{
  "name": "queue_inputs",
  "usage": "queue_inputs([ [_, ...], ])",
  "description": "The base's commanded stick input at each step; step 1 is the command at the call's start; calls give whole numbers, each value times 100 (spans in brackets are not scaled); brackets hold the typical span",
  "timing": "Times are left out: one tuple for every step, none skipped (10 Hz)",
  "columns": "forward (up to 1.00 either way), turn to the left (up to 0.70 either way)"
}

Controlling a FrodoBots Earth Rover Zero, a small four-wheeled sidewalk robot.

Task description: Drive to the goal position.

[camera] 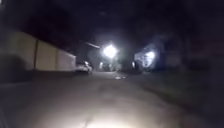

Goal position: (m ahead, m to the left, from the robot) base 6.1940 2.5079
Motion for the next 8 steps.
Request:
queue_inputs([
  [50,0],
  [50,0],
  [50,0],
  [50,-1],
  [50,-19],
  [50,-50],
  [50,-50],
  [50,-26],
])
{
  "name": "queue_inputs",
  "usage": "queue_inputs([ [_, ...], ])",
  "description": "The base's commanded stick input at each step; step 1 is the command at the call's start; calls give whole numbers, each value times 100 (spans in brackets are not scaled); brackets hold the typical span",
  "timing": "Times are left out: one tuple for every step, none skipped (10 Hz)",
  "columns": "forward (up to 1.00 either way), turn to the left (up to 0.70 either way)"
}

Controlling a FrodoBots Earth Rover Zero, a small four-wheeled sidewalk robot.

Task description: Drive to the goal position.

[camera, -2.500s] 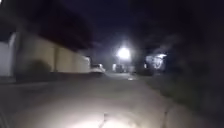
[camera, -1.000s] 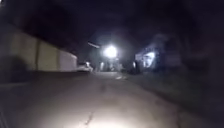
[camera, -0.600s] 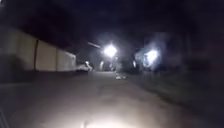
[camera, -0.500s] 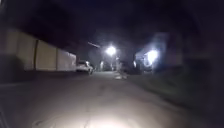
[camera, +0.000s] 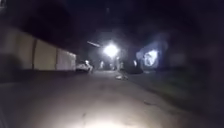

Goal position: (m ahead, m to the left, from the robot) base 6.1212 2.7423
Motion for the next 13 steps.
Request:
queue_inputs([
  [50,0],
  [50,0],
  [50,-50],
  [50,-50],
  [50,-50],
  [50,-50],
  [50,-38],
  [50,0],
  [50,0],
  [50,0],
  [50,0],
  [50,0],
  [50,0],
])
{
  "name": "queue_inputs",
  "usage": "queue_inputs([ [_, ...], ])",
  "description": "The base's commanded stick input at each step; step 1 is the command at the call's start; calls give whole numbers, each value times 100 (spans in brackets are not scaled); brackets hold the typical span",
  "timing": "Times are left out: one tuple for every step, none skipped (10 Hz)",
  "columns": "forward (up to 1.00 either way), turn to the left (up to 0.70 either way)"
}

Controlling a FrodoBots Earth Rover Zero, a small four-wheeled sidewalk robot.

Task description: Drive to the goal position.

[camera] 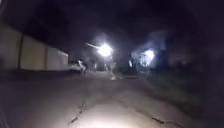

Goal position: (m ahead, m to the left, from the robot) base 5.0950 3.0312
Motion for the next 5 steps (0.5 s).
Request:
queue_inputs([
  [50,0],
  [50,0],
  [50,0],
  [50,0],
  [50,0],
])
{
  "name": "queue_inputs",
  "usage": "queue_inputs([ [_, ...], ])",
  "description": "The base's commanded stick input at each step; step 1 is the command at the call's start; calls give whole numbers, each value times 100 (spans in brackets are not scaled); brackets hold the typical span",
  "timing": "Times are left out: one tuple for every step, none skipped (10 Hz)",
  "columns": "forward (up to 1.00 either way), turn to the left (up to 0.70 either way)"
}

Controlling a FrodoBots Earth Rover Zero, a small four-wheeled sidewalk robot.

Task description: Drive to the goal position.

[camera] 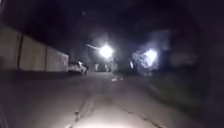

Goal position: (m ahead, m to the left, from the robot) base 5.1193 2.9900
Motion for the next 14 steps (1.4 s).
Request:
queue_inputs([
  [50,0],
  [50,0],
  [50,0],
  [50,0],
  [50,0],
  [50,0],
  [50,0],
  [40,0],
  [4,0],
  [0,0],
  [0,0],
  [0,0],
  [0,0],
  [0,0],
])
